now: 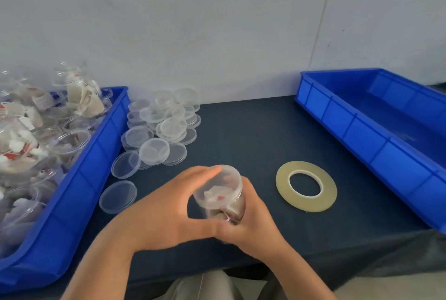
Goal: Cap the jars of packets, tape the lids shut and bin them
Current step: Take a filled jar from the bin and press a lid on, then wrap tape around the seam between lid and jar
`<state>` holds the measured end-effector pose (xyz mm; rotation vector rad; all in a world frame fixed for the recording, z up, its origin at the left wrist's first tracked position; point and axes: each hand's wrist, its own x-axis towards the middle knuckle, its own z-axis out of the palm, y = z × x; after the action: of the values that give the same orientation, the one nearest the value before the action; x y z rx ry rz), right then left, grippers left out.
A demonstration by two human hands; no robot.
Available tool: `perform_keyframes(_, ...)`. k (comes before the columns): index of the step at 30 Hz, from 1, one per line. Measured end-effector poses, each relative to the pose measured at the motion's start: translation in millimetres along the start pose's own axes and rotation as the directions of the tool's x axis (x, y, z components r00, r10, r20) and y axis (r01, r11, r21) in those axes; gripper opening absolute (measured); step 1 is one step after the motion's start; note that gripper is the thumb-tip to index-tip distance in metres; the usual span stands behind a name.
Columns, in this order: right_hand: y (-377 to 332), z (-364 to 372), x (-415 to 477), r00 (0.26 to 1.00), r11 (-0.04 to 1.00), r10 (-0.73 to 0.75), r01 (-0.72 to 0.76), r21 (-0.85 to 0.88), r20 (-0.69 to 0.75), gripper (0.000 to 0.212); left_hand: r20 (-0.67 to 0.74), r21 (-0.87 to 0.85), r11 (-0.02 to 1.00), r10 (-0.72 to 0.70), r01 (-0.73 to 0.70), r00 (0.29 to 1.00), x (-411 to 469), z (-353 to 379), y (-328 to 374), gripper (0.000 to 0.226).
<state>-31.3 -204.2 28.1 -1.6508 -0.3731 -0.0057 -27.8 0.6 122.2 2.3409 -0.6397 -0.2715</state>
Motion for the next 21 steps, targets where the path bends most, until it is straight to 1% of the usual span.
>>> perform_keyframes(1, -3, 1, -3, 1.000, 0.994, -0.005, 0.002, -0.110, -0.028, 0.074, -0.105, -0.019, 0.999, -0.041, 0.040, 0.994, 0, 13, 12, 0.091)
perform_keyframes(2, -4, 3, -6, 0.999, 0.982, -0.009, 0.001, -0.188, -0.037, 0.075, -0.228, -0.016, 0.998, -0.061, 0.058, 0.972, 1, 28, 23, 0.085)
perform_keyframes(3, -5, 3, -9, 1.000, 0.981, -0.002, -0.001, -0.192, -0.019, 0.076, -0.330, -0.006, 0.999, -0.045, 0.045, 0.943, 0, 39, 33, 0.075)
perform_keyframes(4, -6, 2, -12, 0.999, 0.993, 0.000, 0.004, -0.116, 0.034, 0.076, -0.403, -0.020, 1.000, -0.009, 0.001, 0.915, 1, 46, 38, 0.064)
perform_keyframes(5, -10, -1, -14, 0.993, 0.999, -0.025, 0.028, -0.020, 0.115, 0.074, -0.414, -0.056, 0.997, 0.027, -0.056, 0.910, 1, 47, 39, 0.052)
perform_keyframes(6, -14, -3, -17, 0.975, 0.996, -0.068, 0.053, 0.076, 0.210, 0.071, -0.366, -0.107, 0.987, 0.073, -0.119, 0.928, -1, 45, 35, 0.042)
perform_keyframes(7, -19, -6, -20, 0.945, 0.984, -0.120, 0.073, 0.163, 0.303, 0.070, -0.256, -0.168, 0.971, 0.122, -0.168, 0.959, -4, 40, 30, 0.039)
perform_keyframes(8, -25, -6, -22, 0.911, 0.965, -0.171, 0.078, 0.252, 0.375, 0.071, -0.161, -0.229, 0.949, 0.184, -0.218, 0.970, -8, 33, 24, 0.044)
perform_keyframes(9, -27, -4, -25, 0.887, 0.946, -0.208, 0.074, 0.317, 0.413, 0.072, -0.144, -0.277, 0.929, 0.212, -0.245, 0.967, -12, 29, 19, 0.055)
perform_keyframes(10, -27, -2, -28, 0.894, 0.938, -0.208, 0.067, 0.341, 0.397, 0.074, -0.188, -0.326, 0.910, 0.205, -0.258, 0.961, -16, 28, 14, 0.066)
perform_keyframes(11, -26, 3, -32, 0.929, 0.945, -0.178, 0.069, 0.320, 0.325, 0.077, -0.251, -0.382, 0.889, 0.164, -0.253, 0.954, -19, 30, 10, 0.075)
perform_keyframes(12, -22, 8, -36, 0.969, 0.961, -0.123, 0.061, 0.269, 0.216, 0.078, -0.294, -0.455, 0.860, 0.100, -0.231, 0.951, -23, 34, 9, 0.080)
perform_keyframes(13, -18, 12, -40, 0.992, 0.977, -0.074, 0.051, 0.206, 0.102, 0.077, -0.308, -0.522, 0.829, 0.035, -0.200, 0.951, -25, 40, 10, 0.084)
perform_keyframes(14, -16, 15, -43, 0.998, 0.991, -0.056, 0.055, 0.120, 0.005, 0.074, -0.315, -0.545, 0.822, -0.017, -0.166, 0.949, -28, 48, 14, 0.088)
perform_keyframes(15, -16, 18, -46, 0.996, 0.998, -0.069, 0.070, 0.009, -0.056, 0.072, -0.341, -0.522, 0.843, -0.069, -0.128, 0.937, -29, 56, 18, 0.091)
perform_keyframes(16, -15, 19, -48, 0.994, 0.995, -0.073, 0.067, -0.075, -0.076, 0.072, -0.394, -0.483, 0.871, -0.119, -0.095, 0.911, -29, 64, 22, 0.090)
perform_keyframes(17, -14, 19, -49, 0.997, 0.994, -0.052, 0.047, -0.095, -0.060, 0.074, -0.456, -0.442, 0.893, -0.144, -0.083, 0.878, -30, 71, 26, 0.087)
perform_keyframes(18, -16, 19, -49, 1.000, 0.999, -0.022, 0.021, -0.050, -0.017, 0.076, -0.494, -0.403, 0.911, -0.137, -0.086, 0.858, -30, 75, 27, 0.083)
perform_keyframes(20, -21, 13, -51, 0.997, 1.000, -0.011, 0.010, 0.017, 0.081, 0.082, -0.478, -0.344, 0.932, -0.072, -0.111, 0.876, -32, 74, 28, 0.080)
perform_keyframes(21, -23, 9, -51, 0.993, 1.000, -0.006, 0.004, 0.015, 0.121, 0.086, -0.453, -0.320, 0.938, -0.032, -0.129, 0.891, -33, 71, 27, 0.081)
